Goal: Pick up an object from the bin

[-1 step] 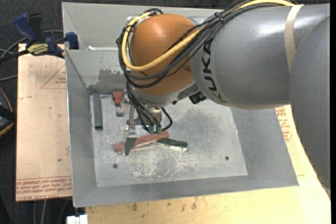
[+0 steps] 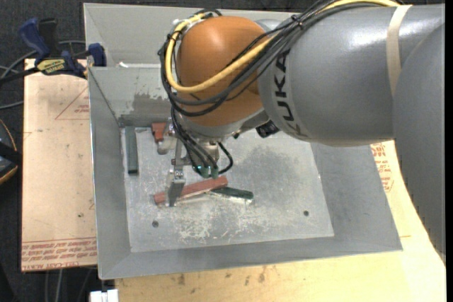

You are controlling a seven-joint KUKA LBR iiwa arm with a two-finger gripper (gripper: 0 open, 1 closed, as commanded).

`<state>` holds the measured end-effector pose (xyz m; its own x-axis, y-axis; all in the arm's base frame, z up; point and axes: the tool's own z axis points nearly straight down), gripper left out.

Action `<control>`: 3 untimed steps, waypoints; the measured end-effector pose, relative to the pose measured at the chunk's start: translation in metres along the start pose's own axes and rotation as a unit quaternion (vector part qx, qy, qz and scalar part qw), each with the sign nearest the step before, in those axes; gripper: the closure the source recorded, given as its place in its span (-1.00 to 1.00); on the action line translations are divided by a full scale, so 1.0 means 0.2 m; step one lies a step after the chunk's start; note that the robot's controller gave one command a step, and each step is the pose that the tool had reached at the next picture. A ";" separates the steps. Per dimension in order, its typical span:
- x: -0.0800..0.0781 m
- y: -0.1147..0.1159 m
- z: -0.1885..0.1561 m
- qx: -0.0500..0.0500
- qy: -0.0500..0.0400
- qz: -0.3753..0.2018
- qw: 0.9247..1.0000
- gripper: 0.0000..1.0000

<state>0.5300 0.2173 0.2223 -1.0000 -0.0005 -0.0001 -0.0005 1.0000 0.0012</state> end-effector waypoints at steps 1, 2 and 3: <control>0.06 -0.12 0.71 -0.001 -0.001 -0.027 1.000 1.00; 0.06 -0.12 0.70 -0.001 0.000 -0.027 1.000 -1.00; 0.06 -0.12 0.70 -0.001 -0.001 -0.027 1.000 -1.00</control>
Offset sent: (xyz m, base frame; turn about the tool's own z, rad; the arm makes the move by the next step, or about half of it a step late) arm 0.0000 0.0000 0.0000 0.0000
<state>0.5177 0.1929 0.0814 -0.9985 -0.0550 -0.0020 -0.0550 0.9985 0.0032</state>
